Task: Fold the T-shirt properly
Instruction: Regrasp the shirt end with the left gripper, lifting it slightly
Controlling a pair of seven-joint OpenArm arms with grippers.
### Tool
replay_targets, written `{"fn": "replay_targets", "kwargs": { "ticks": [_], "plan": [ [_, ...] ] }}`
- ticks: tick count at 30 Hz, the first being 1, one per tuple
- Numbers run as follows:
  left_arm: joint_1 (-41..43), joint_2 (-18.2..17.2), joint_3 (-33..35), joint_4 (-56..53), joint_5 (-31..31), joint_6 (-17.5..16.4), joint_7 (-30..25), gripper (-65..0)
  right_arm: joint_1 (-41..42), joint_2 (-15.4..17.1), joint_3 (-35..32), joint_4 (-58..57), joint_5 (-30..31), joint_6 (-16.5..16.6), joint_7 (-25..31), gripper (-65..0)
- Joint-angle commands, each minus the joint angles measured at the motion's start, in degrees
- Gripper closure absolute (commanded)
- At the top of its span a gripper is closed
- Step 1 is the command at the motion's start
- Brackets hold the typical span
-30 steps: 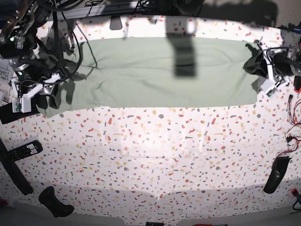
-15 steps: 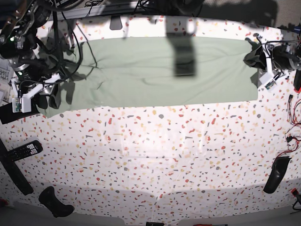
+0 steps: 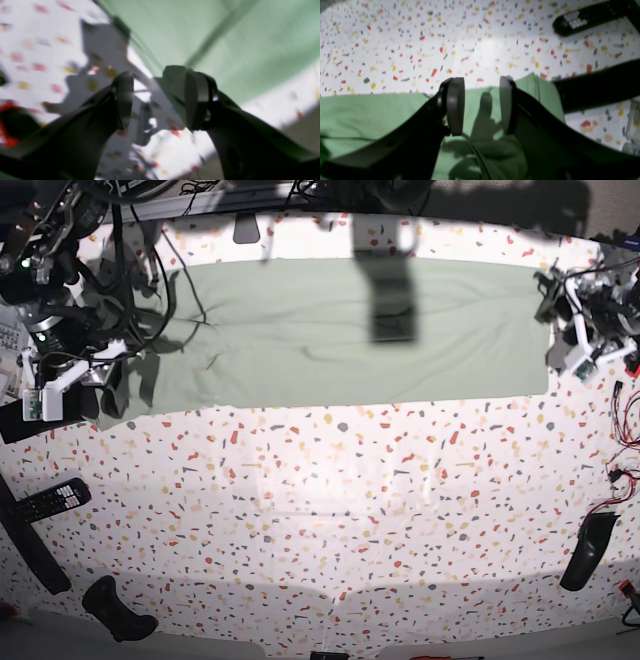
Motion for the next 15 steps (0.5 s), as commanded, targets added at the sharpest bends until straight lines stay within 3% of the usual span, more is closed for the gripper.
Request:
{"fn": "replay_targets", "kwargs": {
  "ticks": [1, 4, 9, 12, 15],
  "plan": [
    [-0.90, 0.44, -1.42, 1.97, -0.04, 1.14, -2.99, -30.1, 1.01, 0.48, 0.00, 1.11, 0.66, 0.63, 2.54, -22.7],
    [-1.57, 6.25, -3.67, 4.96, -0.79, 2.38, -7.06, -30.1, 2.45, 0.28, -0.39, 1.05, 0.72, 0.63, 2.73, -22.7],
    [-0.87, 14.91, -3.76, 5.44, -2.51, 0.17, -7.93, -30.0, 2.67, 0.15, -2.23, 0.61, 0.66, 0.63, -0.50, -22.7],
    [-0.90, 18.01, -3.76, 2.56, -1.05, 0.15, -8.55, -30.0, 2.67, 0.17, -3.58, -2.16, 0.59, 0.72, -0.68, -22.7],
    [-0.85, 18.93, -3.76, -0.79, 1.01, 0.17, -8.87, -30.0, 2.69, 0.17, -4.90, -7.61, -1.53, 0.85, 0.90, -22.7]
  ]
}}
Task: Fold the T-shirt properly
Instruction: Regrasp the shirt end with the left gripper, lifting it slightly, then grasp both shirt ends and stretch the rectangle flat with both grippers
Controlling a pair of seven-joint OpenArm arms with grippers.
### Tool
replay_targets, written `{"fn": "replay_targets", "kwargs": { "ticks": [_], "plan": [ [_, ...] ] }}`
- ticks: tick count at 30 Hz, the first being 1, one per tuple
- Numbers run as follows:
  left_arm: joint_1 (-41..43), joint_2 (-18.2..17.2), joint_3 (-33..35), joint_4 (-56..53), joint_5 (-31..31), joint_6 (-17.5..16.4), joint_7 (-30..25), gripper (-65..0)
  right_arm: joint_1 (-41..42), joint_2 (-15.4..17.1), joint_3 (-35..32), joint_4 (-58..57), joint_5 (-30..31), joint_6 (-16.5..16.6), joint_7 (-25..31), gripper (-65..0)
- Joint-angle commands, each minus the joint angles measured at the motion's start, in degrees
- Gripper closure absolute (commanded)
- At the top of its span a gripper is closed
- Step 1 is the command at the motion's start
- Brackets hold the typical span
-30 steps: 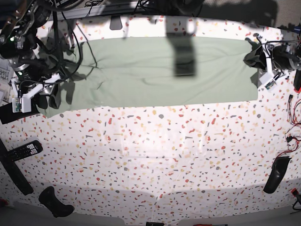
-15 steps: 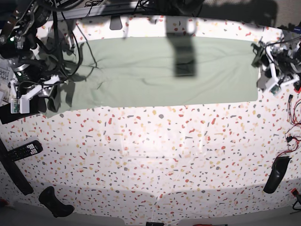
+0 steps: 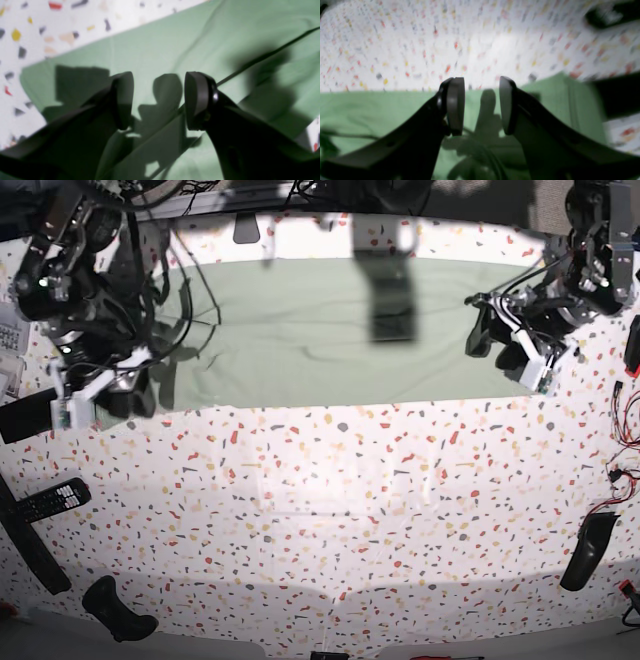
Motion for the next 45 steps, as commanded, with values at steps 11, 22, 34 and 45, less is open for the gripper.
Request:
{"fn": "replay_targets", "kwargs": {
  "ticks": [11, 22, 34, 45],
  "plan": [
    [-0.42, -1.05, -0.48, -8.09, -1.38, -0.04, 0.76, -30.0, 1.01, 0.81, -0.57, -14.93, -3.32, 0.26, 5.29, -22.7],
    [-5.18, -0.09, -0.48, -20.02, 2.97, -0.07, -1.01, -27.6, 3.78, 1.07, -4.70, -26.73, -6.40, 0.24, 10.38, -22.7],
    [-12.76, 0.17, -0.46, -31.76, 5.79, -2.19, -3.32, -24.1, 6.62, 0.85, -5.27, -26.95, -7.19, 0.24, 12.20, -22.4],
    [-17.35, 0.00, -0.46, -32.74, 9.77, -2.01, -3.10, -24.0, 14.43, 5.16, -12.98, -35.74, -9.44, -0.70, 11.37, -22.2]
  ]
}}
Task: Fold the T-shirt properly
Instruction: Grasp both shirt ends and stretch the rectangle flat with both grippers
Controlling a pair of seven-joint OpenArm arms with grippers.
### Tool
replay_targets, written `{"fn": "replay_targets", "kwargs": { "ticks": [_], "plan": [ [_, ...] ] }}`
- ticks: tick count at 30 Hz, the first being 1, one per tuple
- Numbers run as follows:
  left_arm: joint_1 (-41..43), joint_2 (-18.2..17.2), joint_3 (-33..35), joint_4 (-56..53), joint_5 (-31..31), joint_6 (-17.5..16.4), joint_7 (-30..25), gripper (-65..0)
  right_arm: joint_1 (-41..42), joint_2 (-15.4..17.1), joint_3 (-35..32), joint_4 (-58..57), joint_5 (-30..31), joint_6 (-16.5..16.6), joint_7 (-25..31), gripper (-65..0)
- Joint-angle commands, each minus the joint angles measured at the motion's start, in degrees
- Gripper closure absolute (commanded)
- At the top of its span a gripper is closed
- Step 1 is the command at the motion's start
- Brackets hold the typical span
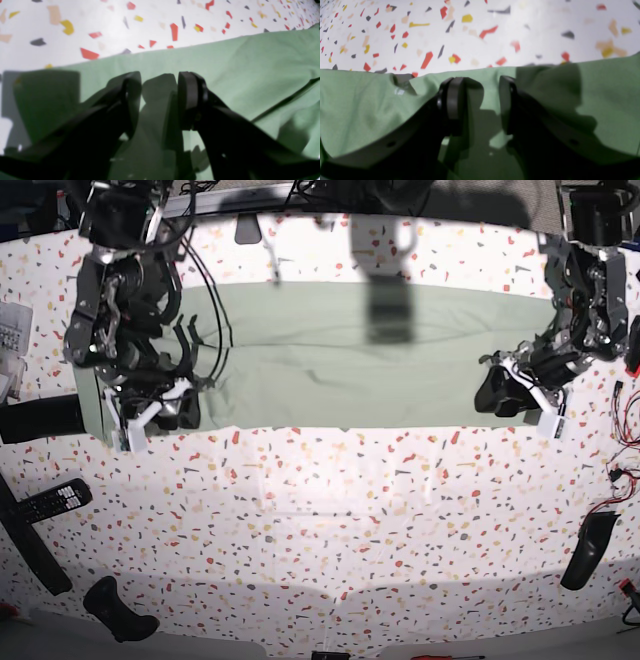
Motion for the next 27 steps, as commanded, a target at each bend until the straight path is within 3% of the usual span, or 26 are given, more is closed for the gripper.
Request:
{"fn": "replay_targets", "kwargs": {
  "ticks": [1, 4, 9, 12, 16, 22, 27],
  "plan": [
    [0.15, -0.96, 0.07, -1.18, 6.64, 4.70, 6.32, -24.0, 0.83, 0.68, -0.46, 0.28, -0.39, -0.24, -1.27, -22.2],
    [-1.01, -0.98, 0.04, -1.16, 5.99, 4.72, 6.56, -24.0, 1.62, 1.92, -0.79, 0.63, 1.01, -0.17, -1.31, -22.2],
    [-1.68, -1.77, 0.02, 0.66, -2.71, 4.74, 6.97, -24.1, 1.64, 4.50, -0.74, 5.25, 5.62, 0.94, -4.66, -22.2],
    [-1.73, -2.05, -0.13, 2.89, -7.54, 4.72, 6.58, -24.1, 1.62, 4.66, -0.70, 9.92, 6.27, 1.36, -7.39, -22.2],
    [-1.86, -2.08, -0.17, 7.52, -8.39, 4.70, 5.49, -24.1, 1.62, 4.66, -0.70, 16.22, 6.29, 1.33, -7.48, -22.2],
    [-1.84, -3.23, -0.17, 13.70, -8.37, 5.03, 9.81, -34.2, 1.40, 4.63, -0.70, 24.06, 6.27, 1.33, -8.52, -22.2],
    [-1.84, -7.87, -0.17, 15.10, -6.34, 17.79, 15.89, -34.5, -1.90, 4.63, -0.70, 29.27, 6.29, 1.33, -8.92, -22.2]
  ]
}}
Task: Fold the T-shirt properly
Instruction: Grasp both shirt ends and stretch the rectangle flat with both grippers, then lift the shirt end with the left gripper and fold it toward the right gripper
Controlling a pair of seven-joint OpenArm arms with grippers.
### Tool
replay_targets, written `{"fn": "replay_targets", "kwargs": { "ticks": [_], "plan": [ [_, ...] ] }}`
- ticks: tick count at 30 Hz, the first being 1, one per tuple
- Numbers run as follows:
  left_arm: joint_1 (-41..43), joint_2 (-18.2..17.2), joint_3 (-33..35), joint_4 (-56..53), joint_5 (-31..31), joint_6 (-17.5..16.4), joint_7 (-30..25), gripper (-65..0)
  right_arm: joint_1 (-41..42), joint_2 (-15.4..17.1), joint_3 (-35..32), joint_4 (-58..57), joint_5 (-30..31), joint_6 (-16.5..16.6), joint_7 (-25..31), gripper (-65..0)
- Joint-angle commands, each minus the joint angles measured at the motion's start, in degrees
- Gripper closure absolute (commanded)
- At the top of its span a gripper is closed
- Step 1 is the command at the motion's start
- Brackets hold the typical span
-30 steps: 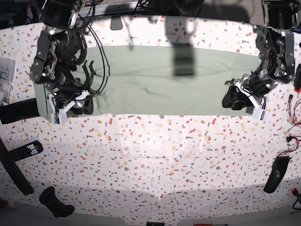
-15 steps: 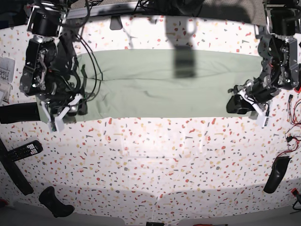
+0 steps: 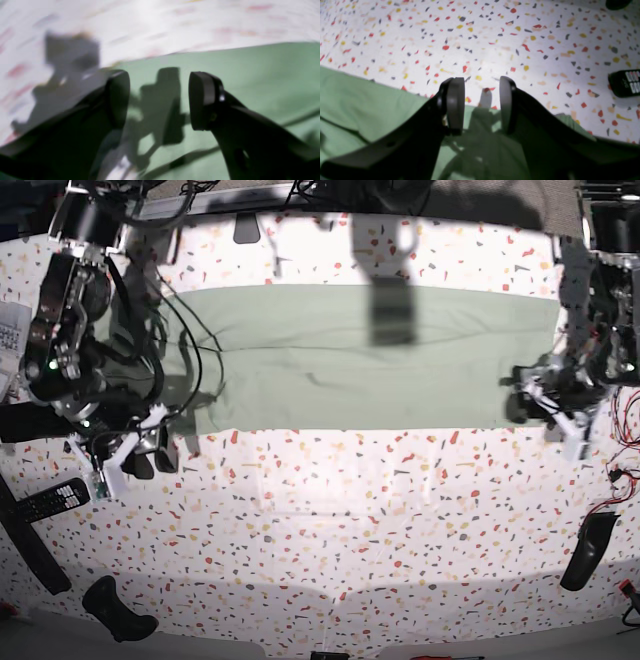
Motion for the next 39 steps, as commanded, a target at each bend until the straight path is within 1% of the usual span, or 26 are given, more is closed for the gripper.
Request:
{"fn": "replay_targets", "kwargs": {
  "ticks": [1, 2, 3, 5, 6, 10, 12, 14, 16, 19, 21, 22, 25, 26, 30, 31, 33, 39],
  "plan": [
    [-1.01, -2.03, -0.44, 1.09, 1.36, 0.92, -0.50, -34.6, -0.35, 0.74, 0.22, 2.25, 0.66, 0.13, 1.27, -22.2],
    [-0.92, -3.19, -0.44, 1.09, 2.43, 1.60, 0.24, -34.6, -1.66, 0.74, 0.22, 3.41, 0.68, 0.11, 1.42, -22.2],
    [-0.87, -4.33, -0.44, 1.09, 1.97, 1.73, 1.33, -34.6, -3.10, 0.74, 0.22, 4.68, 0.68, 0.11, 1.81, -22.2],
    [-0.92, -6.05, -0.44, 1.09, -1.84, 1.68, 4.44, -34.6, -6.16, 0.72, 0.22, 7.19, 0.66, 0.11, 2.93, -22.2],
    [-0.85, -6.49, -0.44, 1.09, -3.74, 1.62, 5.20, -34.6, -7.69, 0.70, 0.22, 8.48, 0.68, 0.11, 3.28, -22.2],
    [1.16, -6.64, -0.44, 1.09, -6.05, 0.57, 5.44, -34.6, -13.84, -0.76, 0.55, 13.64, 0.66, 0.09, 3.23, -22.2],
    [3.48, -6.56, -0.44, 1.09, -7.89, -0.96, 4.72, -34.6, -16.94, -2.34, 1.53, 16.13, 0.66, 0.09, 3.23, -22.2],
    [6.38, -6.56, -0.44, 1.07, -8.76, -2.36, 1.46, -34.6, -19.71, -4.59, 3.65, 18.27, 0.70, 0.07, 3.23, -22.2],
    [8.87, -6.54, -0.44, 1.07, -8.74, -2.91, -1.77, -34.6, -22.27, -7.17, 6.75, 19.96, 1.70, 0.11, 3.15, -22.2],
    [10.47, -6.54, -0.44, 1.07, -8.74, -3.08, -3.32, -34.6, -25.75, -10.19, 12.13, 21.94, 5.99, 0.15, 2.23, -22.2],
    [10.47, -6.54, -0.44, 1.07, -8.76, -3.06, -4.24, -34.6, -27.54, -11.43, 15.10, 23.08, 9.18, 1.70, 0.79, -22.2],
    [10.36, -6.49, -0.44, 1.07, -8.76, -3.06, -3.80, -34.6, -28.33, -11.80, 16.33, 23.67, 10.45, 2.34, -0.09, -22.2],
    [11.10, -5.73, -0.44, 1.05, -9.22, -3.19, 1.05, -34.6, -30.47, -11.93, 19.41, 25.68, 12.66, 2.40, -1.46, -22.2],
    [11.76, -5.55, -0.42, 1.05, -10.03, -3.96, 1.86, -34.6, -30.88, -11.93, 20.35, 26.43, 12.70, 2.40, -1.46, -22.2],
    [14.49, -5.42, -0.42, 1.05, -19.52, -10.78, 2.62, -34.6, -30.93, -11.93, 23.21, 28.96, 12.68, 2.40, -1.95, -22.2],
    [14.47, -5.42, -0.44, 1.05, -20.98, -11.80, 3.58, -34.6, -30.95, -11.93, 23.41, 29.53, 12.68, 2.40, -2.01, -22.2],
    [14.05, -5.44, -0.44, 1.05, -22.82, -12.57, 4.37, -34.6, -30.93, -11.91, 23.47, 30.40, 12.70, 2.40, -2.49, -22.2],
    [13.84, -5.44, -0.44, 1.05, -26.80, -13.66, 4.46, -34.6, -30.93, -11.93, 23.47, 30.97, 12.68, 2.40, -2.80, -22.2]
  ]
}}
